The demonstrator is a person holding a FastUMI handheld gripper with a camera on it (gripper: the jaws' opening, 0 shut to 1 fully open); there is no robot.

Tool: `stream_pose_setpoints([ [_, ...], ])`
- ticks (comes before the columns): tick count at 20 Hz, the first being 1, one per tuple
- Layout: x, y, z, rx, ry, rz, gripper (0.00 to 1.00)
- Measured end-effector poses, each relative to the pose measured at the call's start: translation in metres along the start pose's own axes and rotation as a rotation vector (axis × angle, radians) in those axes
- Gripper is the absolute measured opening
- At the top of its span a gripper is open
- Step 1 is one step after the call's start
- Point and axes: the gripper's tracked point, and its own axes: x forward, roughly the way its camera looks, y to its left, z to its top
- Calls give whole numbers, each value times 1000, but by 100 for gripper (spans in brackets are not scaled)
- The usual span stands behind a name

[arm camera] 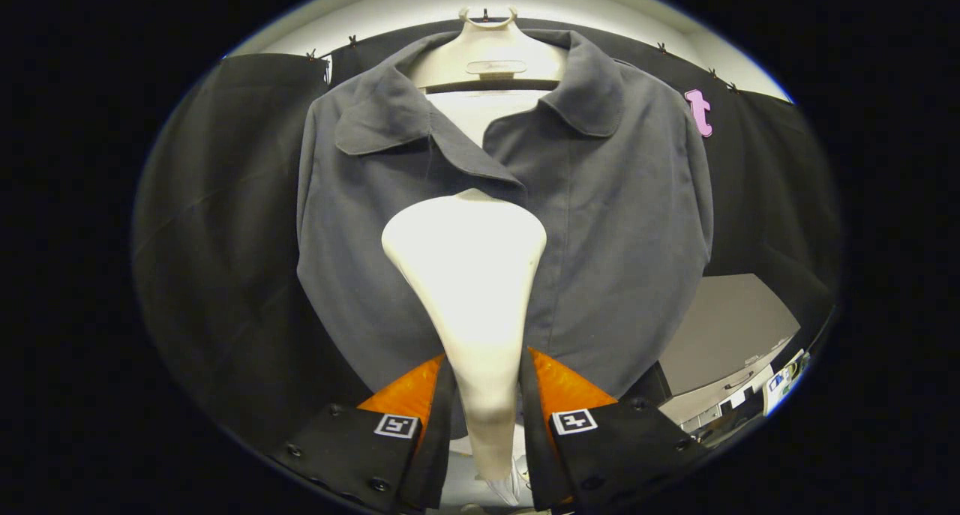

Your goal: Iron the clothes twice with a garment steamer, once on the left side and once on the right side.

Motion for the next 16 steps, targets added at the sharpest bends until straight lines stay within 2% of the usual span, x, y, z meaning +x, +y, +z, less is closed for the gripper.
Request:
stream_pose_setpoints([
  [8, 16, 6, -7, -59, 21, -42, 51],
  [16, 29, 14, -50, -86, 86, -64, 51],
])
